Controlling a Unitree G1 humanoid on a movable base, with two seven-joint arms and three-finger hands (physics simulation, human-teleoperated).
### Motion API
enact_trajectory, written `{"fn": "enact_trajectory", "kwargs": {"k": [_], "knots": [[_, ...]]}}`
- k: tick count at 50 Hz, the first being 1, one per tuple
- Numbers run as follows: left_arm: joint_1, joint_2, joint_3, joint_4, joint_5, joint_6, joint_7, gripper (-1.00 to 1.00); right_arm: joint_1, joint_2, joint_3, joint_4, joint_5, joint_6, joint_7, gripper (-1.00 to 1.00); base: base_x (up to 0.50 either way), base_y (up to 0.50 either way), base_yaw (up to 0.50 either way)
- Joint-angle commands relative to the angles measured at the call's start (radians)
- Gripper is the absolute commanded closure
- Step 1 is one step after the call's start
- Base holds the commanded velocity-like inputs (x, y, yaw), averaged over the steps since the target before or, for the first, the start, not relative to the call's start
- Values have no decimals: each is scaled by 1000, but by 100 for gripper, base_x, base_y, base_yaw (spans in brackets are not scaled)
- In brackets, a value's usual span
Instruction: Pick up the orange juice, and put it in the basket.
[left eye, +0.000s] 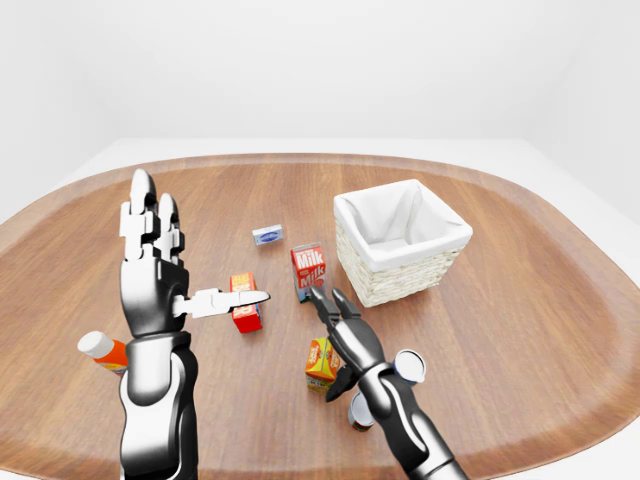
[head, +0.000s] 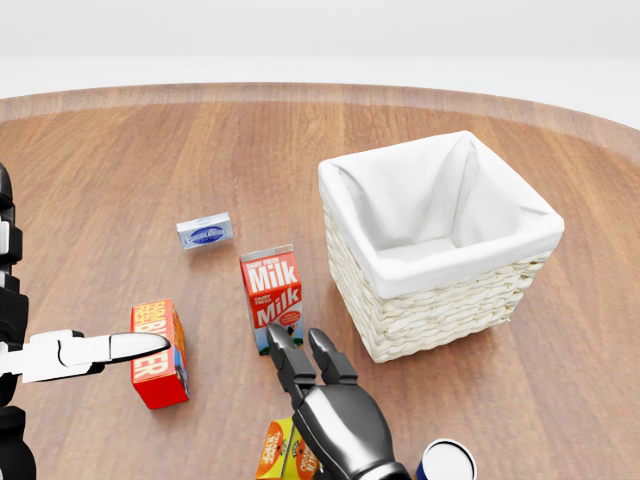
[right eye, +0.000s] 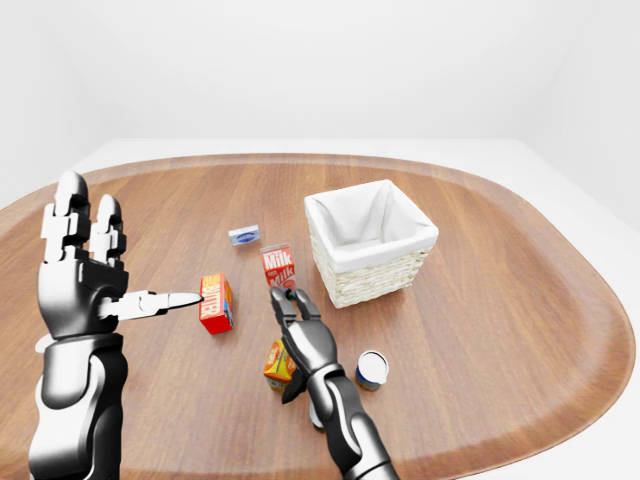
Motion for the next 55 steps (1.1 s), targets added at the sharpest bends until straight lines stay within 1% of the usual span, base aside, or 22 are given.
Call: {"fn": "enact_trajectory", "kwargs": {"k": [1,23,24,25,40,46,55], "knots": [[3,-1,-2,-17,1,0,2,-100,-30,13,-14,92,13,0,-34,-100,0,0,0],[-3,-1,0,-4,-3,0,5,-100,-139,53,-47,376,18,0,-130,-100,0,0,0],[-4,-1,0,-4,-3,0,5,-100,-142,54,-49,383,18,0,-134,-9,0,0,0],[-3,-1,0,-7,-4,0,6,-100,-144,55,-52,389,19,0,-137,100,0,0,0],[-1,-2,2,-18,-9,0,15,-100,-155,61,-57,420,17,0,-146,100,0,0,0],[-7,1,7,4,-12,0,14,-100,-158,63,-58,424,15,0,-145,100,0,0,0],[-5,2,7,6,-14,0,16,-100,-156,64,-57,406,15,0,-134,100,0,0,0]]}}
